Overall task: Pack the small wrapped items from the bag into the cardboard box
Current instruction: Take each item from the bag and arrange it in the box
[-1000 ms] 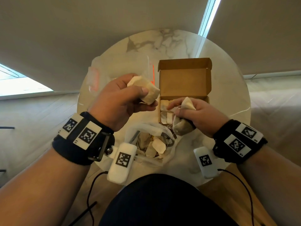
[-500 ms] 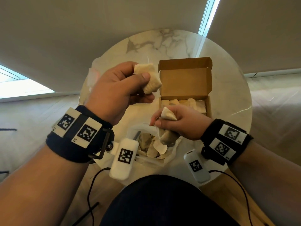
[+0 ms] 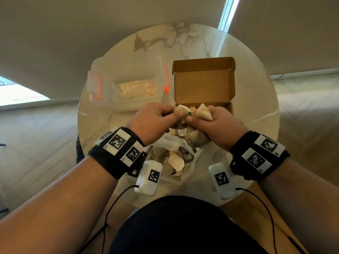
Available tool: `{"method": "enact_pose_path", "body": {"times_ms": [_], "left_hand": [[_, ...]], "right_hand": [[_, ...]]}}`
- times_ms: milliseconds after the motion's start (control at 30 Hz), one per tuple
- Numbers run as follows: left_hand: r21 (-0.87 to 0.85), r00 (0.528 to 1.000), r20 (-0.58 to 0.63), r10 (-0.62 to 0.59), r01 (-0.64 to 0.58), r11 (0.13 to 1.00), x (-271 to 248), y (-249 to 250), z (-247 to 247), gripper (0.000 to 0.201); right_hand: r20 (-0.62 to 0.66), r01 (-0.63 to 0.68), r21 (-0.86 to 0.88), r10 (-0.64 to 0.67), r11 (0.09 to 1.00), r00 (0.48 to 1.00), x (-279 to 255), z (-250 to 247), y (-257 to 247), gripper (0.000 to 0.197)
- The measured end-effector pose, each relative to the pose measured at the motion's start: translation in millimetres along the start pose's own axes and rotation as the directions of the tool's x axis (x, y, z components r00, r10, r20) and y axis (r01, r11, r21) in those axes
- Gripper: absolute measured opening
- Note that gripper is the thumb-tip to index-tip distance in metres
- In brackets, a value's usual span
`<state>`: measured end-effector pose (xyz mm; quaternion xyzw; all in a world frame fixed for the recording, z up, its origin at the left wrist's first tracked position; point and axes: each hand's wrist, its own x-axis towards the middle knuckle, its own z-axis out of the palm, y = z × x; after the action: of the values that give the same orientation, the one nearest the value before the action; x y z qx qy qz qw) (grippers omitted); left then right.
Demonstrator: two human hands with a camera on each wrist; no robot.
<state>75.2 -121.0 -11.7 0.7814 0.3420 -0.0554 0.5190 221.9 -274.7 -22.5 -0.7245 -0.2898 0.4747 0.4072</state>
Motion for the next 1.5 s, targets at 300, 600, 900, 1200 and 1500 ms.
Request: {"method": "enact_pose_path", "body": {"times_ms": [300,600,900,1200,1500], "left_hand": [[-0.160,0.997,0.023,-0.076,0.078,0.984,21.9,-9.5,15.3,0.006],[0.146,0.972,-0.029,-0.232,0.234,0.961,78.5,-43.1,48.1,0.007],[0.561,0.980,-0.026,-0.199,0.179,0.808,95.3,-39.6,74.4,0.023],[0.744,0.991,-0.024,0.131,-0.071,0.665,84.3,-45.1,73.2,0.041],[0.921,0.985,0.171,-0.023,-0.152,0.360,80.7,-38.6,70.9,0.031]], "right_hand": [[-0.062,-0.142,-0.005,0.141,0.990,0.988,5.6,-3.0,19.4,0.029],[-0.222,-0.161,0.398,0.265,0.903,0.938,-15.0,-31.6,36.8,0.029],[-0.296,-0.145,0.461,0.306,0.875,0.905,-25.4,-38.9,48.2,0.029],[-0.302,-0.150,0.455,0.311,0.878,0.901,-28.1,-43.2,62.7,0.030],[-0.255,-0.172,0.484,0.326,0.858,0.910,-22.3,-39.5,58.7,0.029]]}}
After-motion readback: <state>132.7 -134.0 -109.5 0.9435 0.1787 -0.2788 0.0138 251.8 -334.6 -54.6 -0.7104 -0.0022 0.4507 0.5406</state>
